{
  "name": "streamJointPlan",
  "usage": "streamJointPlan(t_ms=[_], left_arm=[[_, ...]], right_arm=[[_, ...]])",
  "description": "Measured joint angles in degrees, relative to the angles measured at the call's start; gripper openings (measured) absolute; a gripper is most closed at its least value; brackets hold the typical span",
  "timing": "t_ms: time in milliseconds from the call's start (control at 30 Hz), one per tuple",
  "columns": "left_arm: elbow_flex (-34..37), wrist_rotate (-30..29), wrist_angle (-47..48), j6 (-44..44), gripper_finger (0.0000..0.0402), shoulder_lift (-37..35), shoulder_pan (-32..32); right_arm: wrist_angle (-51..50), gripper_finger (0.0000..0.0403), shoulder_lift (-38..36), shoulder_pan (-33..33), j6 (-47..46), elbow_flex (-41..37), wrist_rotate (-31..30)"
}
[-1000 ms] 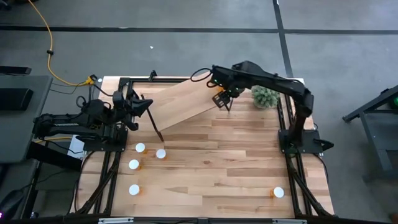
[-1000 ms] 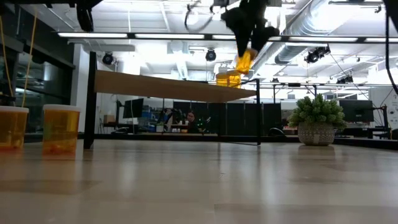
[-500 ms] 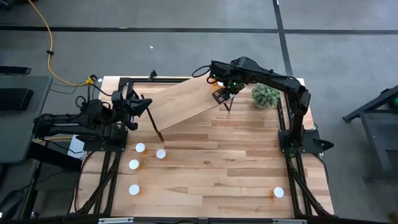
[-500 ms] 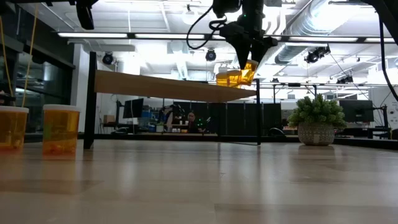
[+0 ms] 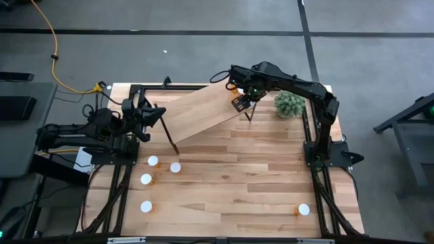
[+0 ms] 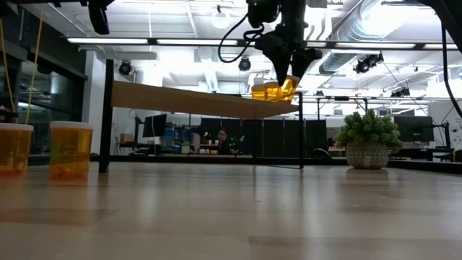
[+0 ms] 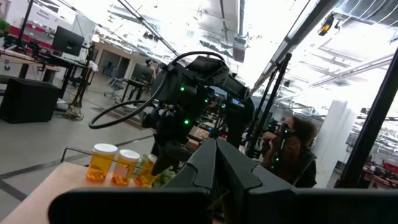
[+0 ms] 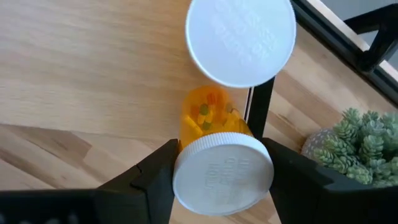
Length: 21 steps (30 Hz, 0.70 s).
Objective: Pick and place medicine bottles onto shelf by color
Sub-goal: Put the pill bottle on the shelf aligned with the other pill bottles
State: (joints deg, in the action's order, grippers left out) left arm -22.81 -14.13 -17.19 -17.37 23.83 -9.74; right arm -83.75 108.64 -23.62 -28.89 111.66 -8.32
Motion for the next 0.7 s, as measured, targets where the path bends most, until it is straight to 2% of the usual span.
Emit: streamJointPlan(t_ms=[700], left_arm=[[0.00, 0.02, 0.02, 0.00, 0.0000, 0.00, 0.01]], right_arm=[[3.01, 0.0262, 0.00, -0.02, 2.19, 0.00, -2.54]])
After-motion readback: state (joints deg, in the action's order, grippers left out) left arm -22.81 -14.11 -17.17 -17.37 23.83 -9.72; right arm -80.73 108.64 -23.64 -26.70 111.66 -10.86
